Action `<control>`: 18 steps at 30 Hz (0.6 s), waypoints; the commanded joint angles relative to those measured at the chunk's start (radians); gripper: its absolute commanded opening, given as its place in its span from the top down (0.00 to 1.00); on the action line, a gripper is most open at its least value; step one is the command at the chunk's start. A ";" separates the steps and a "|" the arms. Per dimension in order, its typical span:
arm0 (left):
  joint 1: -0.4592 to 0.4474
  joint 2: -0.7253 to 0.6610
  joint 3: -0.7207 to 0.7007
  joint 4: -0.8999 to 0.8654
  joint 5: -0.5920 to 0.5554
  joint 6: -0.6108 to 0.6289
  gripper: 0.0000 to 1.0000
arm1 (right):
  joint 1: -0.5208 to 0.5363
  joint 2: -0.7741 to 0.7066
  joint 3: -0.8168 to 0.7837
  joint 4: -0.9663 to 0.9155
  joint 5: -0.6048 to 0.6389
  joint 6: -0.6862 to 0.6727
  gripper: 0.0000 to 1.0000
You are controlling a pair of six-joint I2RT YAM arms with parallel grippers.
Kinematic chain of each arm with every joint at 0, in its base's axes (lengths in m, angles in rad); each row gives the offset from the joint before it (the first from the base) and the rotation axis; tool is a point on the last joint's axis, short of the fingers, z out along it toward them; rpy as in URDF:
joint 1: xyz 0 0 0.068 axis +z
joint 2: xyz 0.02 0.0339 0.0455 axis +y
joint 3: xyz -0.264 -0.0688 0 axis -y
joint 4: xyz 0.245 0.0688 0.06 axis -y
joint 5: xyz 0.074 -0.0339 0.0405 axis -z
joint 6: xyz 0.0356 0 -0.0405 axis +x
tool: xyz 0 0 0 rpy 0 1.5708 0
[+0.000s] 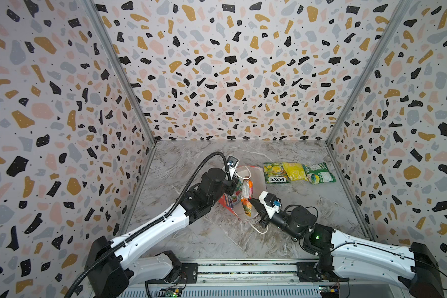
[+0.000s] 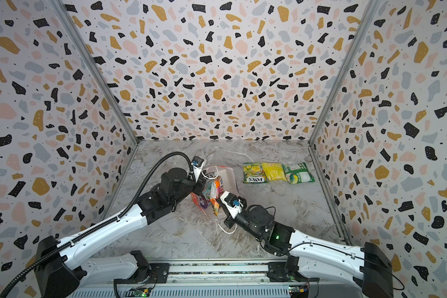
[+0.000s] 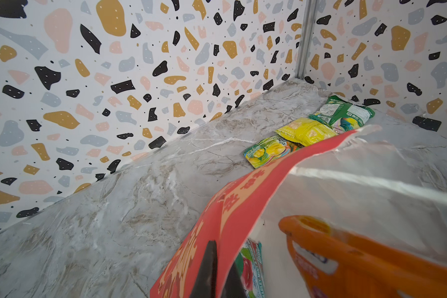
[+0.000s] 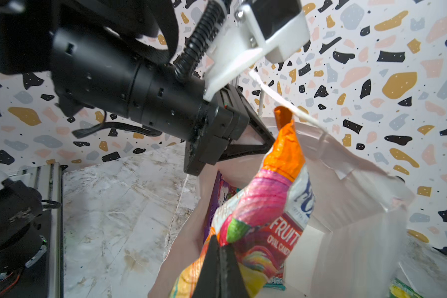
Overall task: Take the snacks out of the paper bag
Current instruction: Pick up the snack from the paper bag.
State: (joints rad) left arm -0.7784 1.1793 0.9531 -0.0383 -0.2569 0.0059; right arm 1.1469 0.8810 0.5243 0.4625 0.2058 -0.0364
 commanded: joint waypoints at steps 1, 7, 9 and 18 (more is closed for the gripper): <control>0.010 0.004 0.042 0.048 -0.034 -0.002 1.00 | 0.002 -0.055 -0.012 0.019 -0.002 -0.028 1.00; 0.011 0.018 0.052 0.052 -0.043 0.003 1.00 | 0.002 -0.118 -0.006 0.022 0.009 -0.035 1.00; 0.011 0.016 0.053 0.056 -0.046 0.003 1.00 | 0.002 -0.140 -0.003 0.012 0.004 -0.037 1.00; 0.011 -0.013 0.035 0.081 -0.004 0.038 1.00 | 0.001 -0.244 0.159 -0.183 0.016 -0.025 1.00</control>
State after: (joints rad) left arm -0.7734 1.1957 0.9668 -0.0238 -0.2726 0.0200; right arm 1.1469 0.6769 0.5728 0.3149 0.2096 -0.0540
